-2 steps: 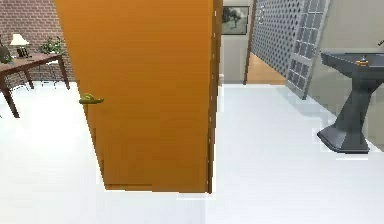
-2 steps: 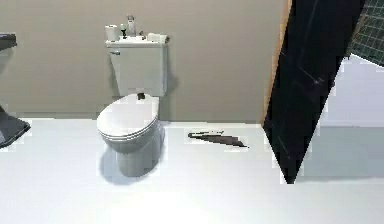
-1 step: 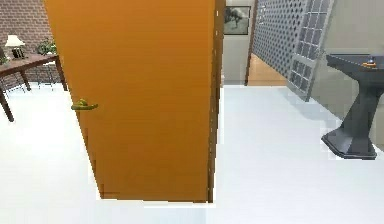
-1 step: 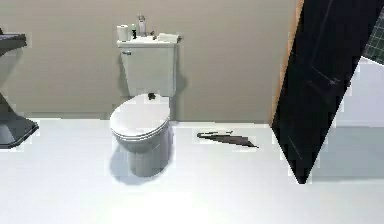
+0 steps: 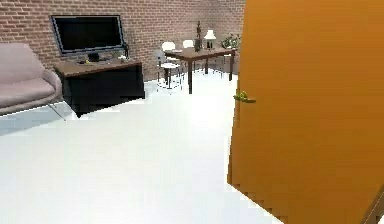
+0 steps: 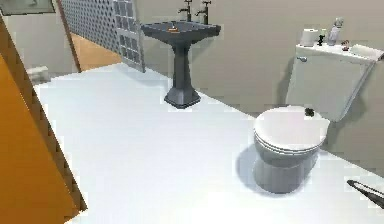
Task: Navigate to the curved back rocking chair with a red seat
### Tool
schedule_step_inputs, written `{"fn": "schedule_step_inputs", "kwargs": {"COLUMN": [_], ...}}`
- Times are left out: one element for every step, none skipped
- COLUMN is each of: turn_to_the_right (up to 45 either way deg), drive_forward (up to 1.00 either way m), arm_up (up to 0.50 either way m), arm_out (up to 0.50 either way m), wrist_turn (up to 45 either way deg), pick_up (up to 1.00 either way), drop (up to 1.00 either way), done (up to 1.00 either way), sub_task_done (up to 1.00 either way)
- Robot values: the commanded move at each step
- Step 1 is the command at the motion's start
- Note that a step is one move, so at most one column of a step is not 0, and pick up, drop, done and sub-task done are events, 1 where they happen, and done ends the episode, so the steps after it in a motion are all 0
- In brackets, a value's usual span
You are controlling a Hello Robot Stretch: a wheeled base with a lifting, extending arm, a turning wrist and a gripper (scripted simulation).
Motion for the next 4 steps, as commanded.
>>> {"fn": "schedule_step_inputs", "kwargs": {"turn_to_the_right": [-24.0,0.0,-9.0,-3.0], "drive_forward": [0.0,1.0,0.0,0.0], "arm_up": [0.0,0.0,0.0,0.0], "arm_out": [0.0,0.0,0.0,0.0], "wrist_turn": [0.0,0.0,0.0,0.0], "pick_up": [0.0,0.0,0.0,0.0], "drop": [0.0,0.0,0.0,0.0], "done": [0.0,0.0,0.0,0.0], "sub_task_done": [0.0,0.0,0.0,0.0]}}
